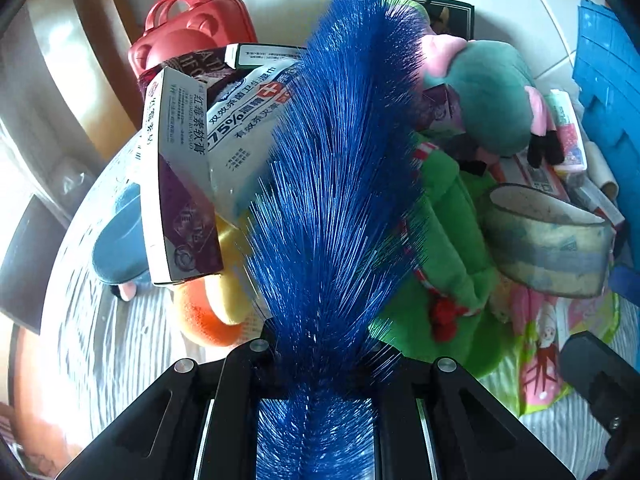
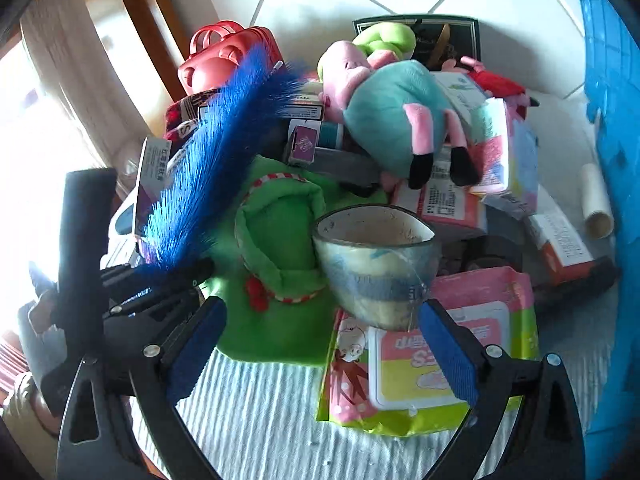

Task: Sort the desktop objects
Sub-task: 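Lift the blue duster and clear tape roll up out of the pile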

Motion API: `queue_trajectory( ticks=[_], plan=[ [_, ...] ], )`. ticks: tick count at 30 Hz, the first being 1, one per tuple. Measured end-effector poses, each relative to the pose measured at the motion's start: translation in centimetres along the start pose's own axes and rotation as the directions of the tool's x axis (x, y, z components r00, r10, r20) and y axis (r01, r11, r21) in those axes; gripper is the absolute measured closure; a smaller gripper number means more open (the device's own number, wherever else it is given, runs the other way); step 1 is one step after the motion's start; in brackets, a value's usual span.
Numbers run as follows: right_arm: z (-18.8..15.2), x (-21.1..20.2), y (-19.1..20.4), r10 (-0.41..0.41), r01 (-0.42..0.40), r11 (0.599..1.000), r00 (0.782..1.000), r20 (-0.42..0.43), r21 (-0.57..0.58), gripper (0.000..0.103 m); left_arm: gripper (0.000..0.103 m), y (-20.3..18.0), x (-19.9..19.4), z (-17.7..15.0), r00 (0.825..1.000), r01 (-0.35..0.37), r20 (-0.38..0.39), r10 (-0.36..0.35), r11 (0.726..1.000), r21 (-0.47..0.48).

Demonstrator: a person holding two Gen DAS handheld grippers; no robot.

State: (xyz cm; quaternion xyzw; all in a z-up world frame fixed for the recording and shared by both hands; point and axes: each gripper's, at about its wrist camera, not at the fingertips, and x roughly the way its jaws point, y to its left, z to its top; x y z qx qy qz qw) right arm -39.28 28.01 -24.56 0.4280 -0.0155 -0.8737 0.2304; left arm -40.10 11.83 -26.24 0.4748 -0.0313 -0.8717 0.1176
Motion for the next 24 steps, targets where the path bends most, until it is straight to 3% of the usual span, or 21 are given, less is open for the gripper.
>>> queue_trajectory(
  ticks=[5,10,11,12,18,24],
  plan=[
    [0.7,-0.7,-1.7,-0.110,0.109,0.994,0.993,0.040,0.025,0.004,0.090,-0.3,0.2,0.1,1.000,0.001,0.002,-0.001,1.000,-0.004],
    [2.8,2.3,-3.1,-0.082,0.082,0.996,0.997,-0.005,0.019,0.008,0.090,-0.5,0.6,0.5,1.000,-0.004,0.001,0.004,1.000,-0.007],
    [3.0,3.0,-3.2,-0.071,0.071,0.997,0.997,-0.016,0.017,0.021,0.089,-0.5,0.7,0.6,1.000,-0.001,-0.001,0.001,1.000,-0.012],
    [3.2,3.5,-3.3,-0.057,0.057,0.998,0.998,-0.025,0.017,0.027,0.089,-0.4,0.8,0.8,1.000,0.002,-0.002,-0.002,1.000,-0.017],
    [2.9,6.3,-2.6,-0.035,0.035,0.999,0.997,-0.066,0.001,0.035,0.091,-0.3,1.0,1.2,1.000,0.020,0.014,-0.020,0.999,-0.038],
    [2.8,3.8,-1.7,-0.064,0.064,0.998,0.998,0.007,0.002,0.038,0.092,0.5,-2.1,1.8,0.996,0.039,0.083,-0.036,0.998,-0.041]
  ],
)
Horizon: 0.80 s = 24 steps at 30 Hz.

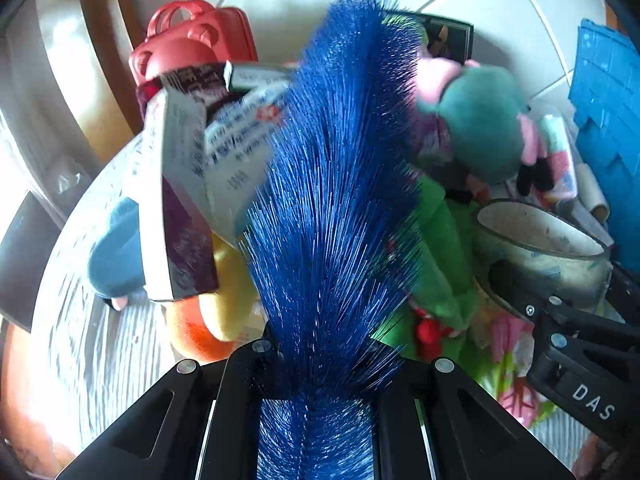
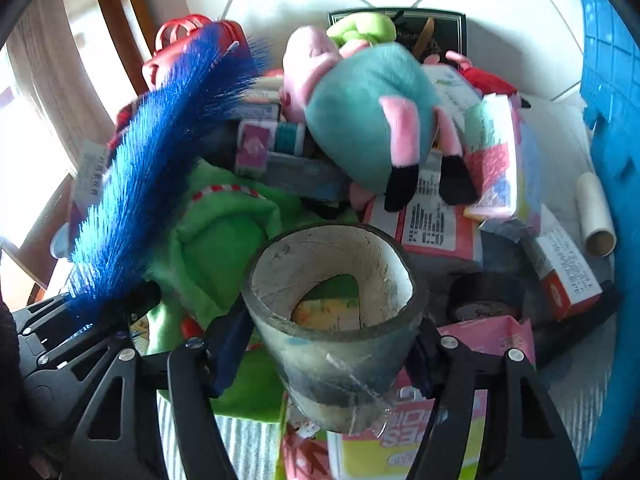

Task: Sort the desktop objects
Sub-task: 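Lift the blue duster and clear tape roll up out of the pile, then carry the duster and tape roll over the blue crate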

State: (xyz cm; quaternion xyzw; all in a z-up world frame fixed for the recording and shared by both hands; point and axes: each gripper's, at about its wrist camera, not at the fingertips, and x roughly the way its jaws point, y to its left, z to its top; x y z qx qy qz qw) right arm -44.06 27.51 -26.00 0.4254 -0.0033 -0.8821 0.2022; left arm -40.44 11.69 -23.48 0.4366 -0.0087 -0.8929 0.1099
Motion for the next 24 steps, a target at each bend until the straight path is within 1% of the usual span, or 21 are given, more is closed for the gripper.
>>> queue_trajectory(
  ticks=[3,6,9,12,16,18,21,24],
  plan=[
    [0.7,-2.5,0.6,-0.012,0.013,1.000,0.999,0.050,-0.011,0.038,0.092,0.6,-2.7,1.3,0.998,0.016,0.057,-0.016,1.000,-0.006],
    [1.8,-5.3,1.2,-0.029,0.031,0.999,0.994,0.107,-0.017,0.038,0.092,1.5,-5.4,2.7,0.993,0.026,0.117,-0.025,1.000,-0.007],
    [3.1,-8.0,2.3,-0.045,0.050,0.998,0.984,0.174,-0.025,0.038,0.092,1.9,-8.1,3.5,0.986,0.032,0.162,-0.029,0.999,-0.011],
    [4.7,-10.9,4.0,-0.059,0.070,0.997,0.968,0.244,-0.037,0.038,0.092,3.3,-10.2,4.7,0.979,0.048,0.198,-0.045,0.999,-0.010],
    [6.6,-14.4,6.6,-0.081,0.104,0.993,0.941,0.328,-0.056,0.038,0.092,4.6,-13.6,5.6,0.959,0.088,0.268,-0.087,0.996,0.009],
    [7.2,-16.5,7.8,-0.103,0.134,0.989,0.923,0.370,-0.058,0.038,0.092,5.2,-15.7,6.2,0.948,0.113,0.297,-0.116,0.993,0.028],
    [7.8,-19.7,9.1,-0.149,0.185,0.982,0.892,0.427,-0.045,0.038,0.092,5.0,-18.3,7.2,0.928,0.156,0.331,-0.170,0.985,0.070],
    [8.3,-22.9,9.5,-0.211,0.246,0.969,0.857,0.471,-0.014,0.038,0.092,4.3,-20.8,8.1,0.904,0.198,0.362,-0.227,0.973,0.115]
  ],
)
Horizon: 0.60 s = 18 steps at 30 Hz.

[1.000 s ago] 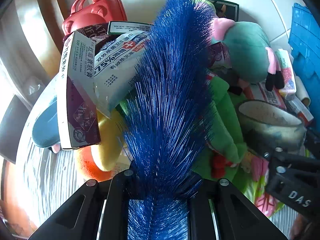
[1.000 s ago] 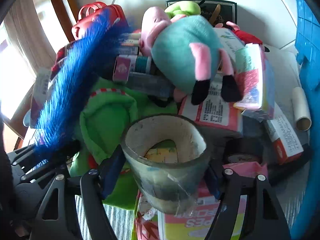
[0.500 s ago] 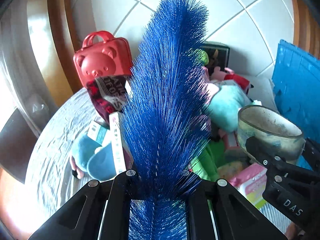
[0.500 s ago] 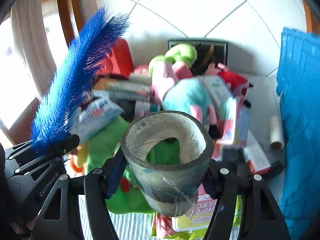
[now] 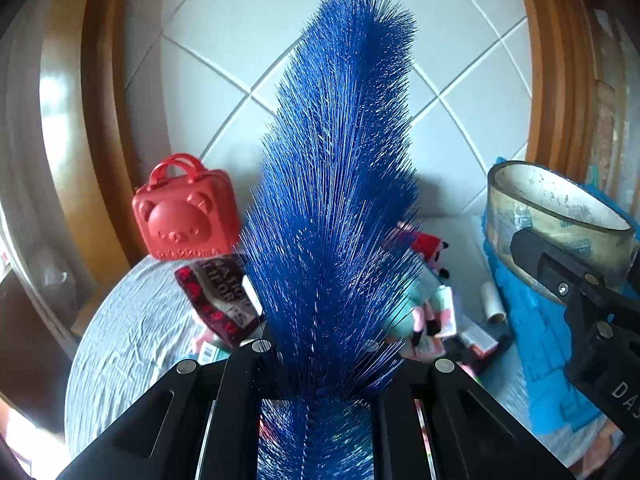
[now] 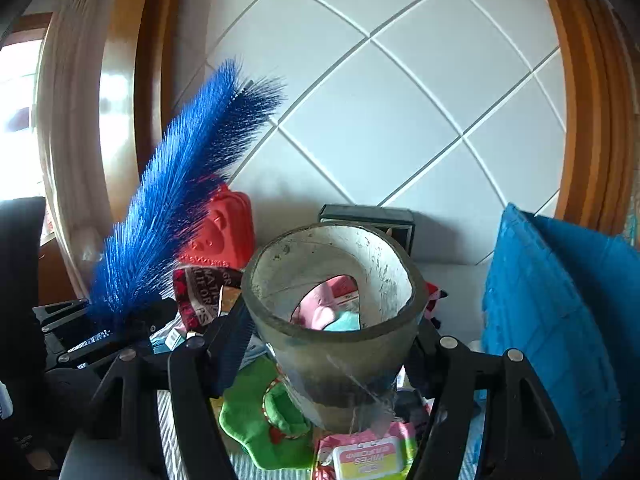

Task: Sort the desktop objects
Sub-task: 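Carry the duster and tape roll over the blue crate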

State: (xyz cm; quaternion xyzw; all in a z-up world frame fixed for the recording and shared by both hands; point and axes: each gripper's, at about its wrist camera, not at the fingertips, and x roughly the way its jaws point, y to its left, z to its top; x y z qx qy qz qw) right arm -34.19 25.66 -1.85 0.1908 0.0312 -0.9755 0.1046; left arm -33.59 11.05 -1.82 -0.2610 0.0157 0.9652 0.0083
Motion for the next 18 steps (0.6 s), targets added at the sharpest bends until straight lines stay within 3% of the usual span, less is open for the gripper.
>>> queue_trajectory(
  ticks=[5,10,18],
  plan=[
    [2.2,-4.2,-3.3,-0.136,0.133,0.990,0.989,0.053,0.048,0.038,0.092,-3.5,-1.9,2.4,0.993,0.104,0.043,-0.106,0.993,0.050],
    [3.8,-8.5,-8.9,-0.270,0.260,0.959,0.958,0.092,0.111,0.038,0.092,-9.8,-2.8,5.7,0.975,0.204,0.067,-0.211,0.975,0.091],
    [4.4,-16.0,-20.3,-0.456,0.441,0.886,0.885,0.094,0.141,0.038,0.092,-24.8,-3.3,11.8,0.908,0.410,0.041,-0.417,0.904,0.123]
  ],
)
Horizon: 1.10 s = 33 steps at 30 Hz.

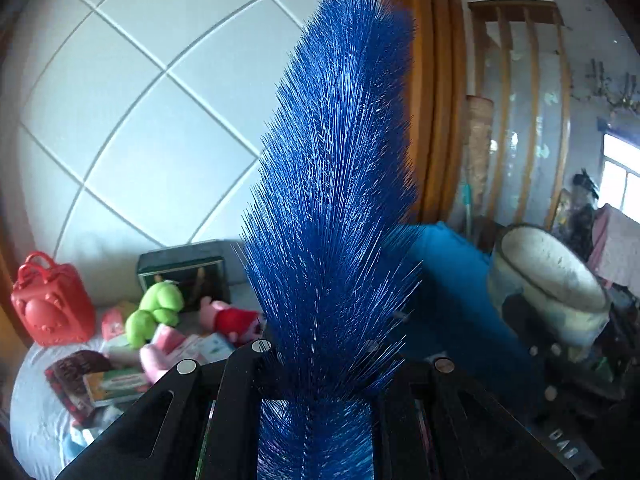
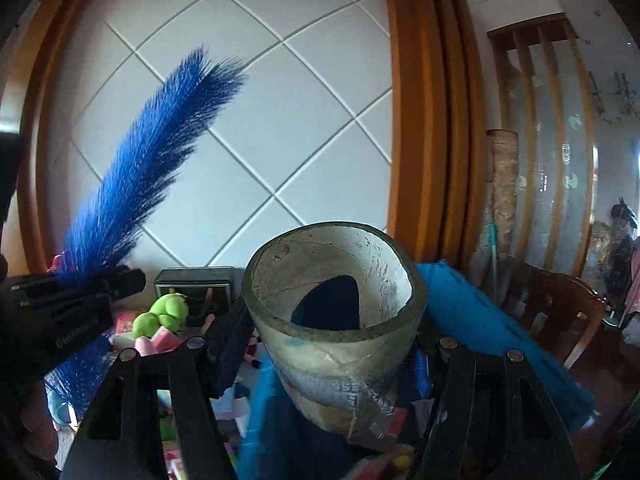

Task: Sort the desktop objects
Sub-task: 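Carry the duster and tape roll over the blue crate, then open the left tool to drop the duster while the right tool drops the tape roll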

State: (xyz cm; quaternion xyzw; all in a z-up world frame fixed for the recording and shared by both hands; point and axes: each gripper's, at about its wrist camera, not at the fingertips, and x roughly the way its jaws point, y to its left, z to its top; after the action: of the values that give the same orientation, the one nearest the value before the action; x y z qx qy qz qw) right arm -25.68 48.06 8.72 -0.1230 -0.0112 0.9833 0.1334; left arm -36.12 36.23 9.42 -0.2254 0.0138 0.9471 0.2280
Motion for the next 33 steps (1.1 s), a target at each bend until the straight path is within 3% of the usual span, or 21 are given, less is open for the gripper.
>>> queue_trajectory(
  ticks=[4,7,11,13,15,18,20,24,29,33],
  plan=[
    [-0.1,1.3,-6.8,-0.040,0.039,0.999,0.998,-0.057,-0.017,0.038,0.092,-6.6,3.8,1.8,0.993,0.078,-0.086,-0.083,0.995,-0.062],
    [-1.5,4.0,-11.3,-0.039,0.037,0.999,0.990,-0.137,-0.019,0.038,0.092,-11.8,6.5,2.0,0.978,0.091,-0.178,-0.104,0.992,-0.083],
    [-4.1,6.9,-15.3,-0.024,0.020,1.000,0.965,-0.261,-0.020,0.038,0.089,-16.4,10.2,-0.1,0.957,0.012,-0.289,-0.025,0.999,-0.046],
    [-5.6,7.9,-16.9,0.010,-0.009,1.000,0.954,-0.300,0.004,0.038,0.080,-17.5,11.8,-0.8,0.949,-0.011,-0.314,0.006,1.000,-0.015],
    [-6.6,8.8,-18.1,0.036,-0.029,0.999,0.945,-0.326,0.024,0.038,0.054,-17.8,12.4,-1.4,0.950,-0.048,-0.310,0.047,0.999,0.003],
    [-7.1,10.6,-19.5,0.058,-0.046,0.998,0.935,-0.351,0.043,0.037,0.028,-17.7,12.8,-2.1,0.950,-0.097,-0.296,0.099,0.995,0.022],
    [-7.2,11.1,-19.9,0.070,-0.057,0.997,0.931,-0.358,0.048,0.035,0.025,-17.2,12.2,-2.3,0.953,-0.111,-0.281,0.114,0.993,0.027],
    [-6.6,10.9,-20.3,0.079,-0.061,0.996,0.941,-0.330,0.065,0.009,0.021,-15.4,10.2,-2.5,0.960,-0.138,-0.243,0.138,0.990,0.019],
    [-6.2,8.3,-18.6,0.087,-0.068,0.995,0.952,-0.293,0.075,0.000,0.019,-12.2,6.0,-3.0,0.972,-0.163,-0.171,0.160,0.987,-0.005],
    [-5.6,4.8,-15.7,0.102,-0.087,0.994,0.963,-0.250,0.072,0.000,0.018,-8.8,1.1,-4.4,0.973,-0.208,-0.105,0.205,0.978,-0.014]
  ],
)
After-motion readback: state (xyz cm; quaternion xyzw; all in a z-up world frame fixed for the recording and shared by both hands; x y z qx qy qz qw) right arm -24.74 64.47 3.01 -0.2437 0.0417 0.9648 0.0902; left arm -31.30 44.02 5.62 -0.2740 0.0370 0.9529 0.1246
